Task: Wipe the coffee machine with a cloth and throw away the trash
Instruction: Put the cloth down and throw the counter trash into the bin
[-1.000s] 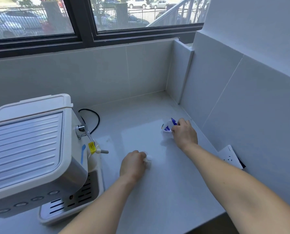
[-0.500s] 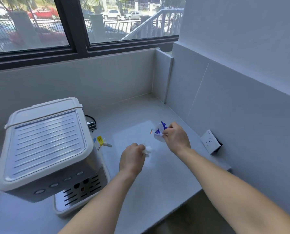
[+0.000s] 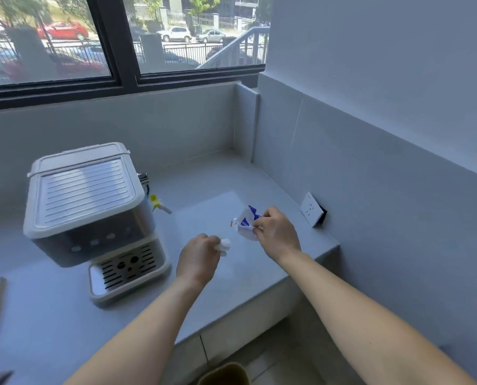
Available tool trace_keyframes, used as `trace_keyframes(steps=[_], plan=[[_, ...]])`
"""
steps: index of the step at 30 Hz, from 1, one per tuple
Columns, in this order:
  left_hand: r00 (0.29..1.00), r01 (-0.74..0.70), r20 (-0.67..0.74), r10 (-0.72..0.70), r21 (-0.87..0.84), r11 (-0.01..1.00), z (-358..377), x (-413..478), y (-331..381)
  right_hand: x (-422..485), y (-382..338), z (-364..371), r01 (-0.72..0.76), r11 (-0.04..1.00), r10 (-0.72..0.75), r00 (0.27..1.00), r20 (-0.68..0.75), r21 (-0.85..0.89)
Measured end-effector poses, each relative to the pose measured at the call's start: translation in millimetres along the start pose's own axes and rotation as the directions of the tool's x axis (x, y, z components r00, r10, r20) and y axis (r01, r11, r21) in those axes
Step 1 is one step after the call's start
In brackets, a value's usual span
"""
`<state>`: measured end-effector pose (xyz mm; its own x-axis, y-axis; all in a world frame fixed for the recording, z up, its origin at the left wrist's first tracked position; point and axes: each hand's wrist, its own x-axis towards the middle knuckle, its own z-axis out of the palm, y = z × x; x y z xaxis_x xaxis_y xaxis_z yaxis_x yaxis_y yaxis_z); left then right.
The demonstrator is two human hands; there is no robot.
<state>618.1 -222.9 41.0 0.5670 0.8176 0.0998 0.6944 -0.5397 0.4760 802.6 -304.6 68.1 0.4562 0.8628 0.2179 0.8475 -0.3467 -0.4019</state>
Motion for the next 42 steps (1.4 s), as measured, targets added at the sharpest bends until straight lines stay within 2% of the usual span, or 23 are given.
trace_keyframes(steps=[7,17,25,28,32,36,39,42], plan=[[0.992,0.120,-0.043,-0.119,0.012,0.993,19,-81,18,-67,26,-5,0.083,0.995,-0.088,0.991,0.098,0.058],[0.990,0.113,-0.076,-0.117,-0.055,0.992,27,-151,19,-134,23,-1,0.083,0.992,-0.096,0.985,0.141,0.099],[0.995,0.094,-0.009,-0.096,-0.158,0.983,37,-192,-15,-186,-7,12,-0.010,0.994,0.003,0.998,0.071,0.110],[0.993,0.094,0.081,-0.082,-0.166,0.982,53,-212,-32,-217,-17,25,-0.056,0.992,0.048,0.996,0.071,0.109],[0.977,0.162,0.169,-0.134,-0.165,0.973,79,-241,-54,-253,-22,46,-0.077,0.989,0.063,0.992,0.108,0.123],[0.957,0.234,0.209,-0.203,-0.136,0.963,121,-261,-82,-290,-3,90,-0.111,0.971,0.084,0.988,0.132,0.213],[0.925,0.315,0.250,-0.285,-0.087,0.945,167,-276,-103,-320,28,145,-0.217,0.950,0.161,0.957,0.243,0.225],[0.882,0.418,0.276,-0.383,-0.081,0.905,218,-291,-123,-346,66,203,-0.304,0.940,0.234,0.903,0.362,0.151]])
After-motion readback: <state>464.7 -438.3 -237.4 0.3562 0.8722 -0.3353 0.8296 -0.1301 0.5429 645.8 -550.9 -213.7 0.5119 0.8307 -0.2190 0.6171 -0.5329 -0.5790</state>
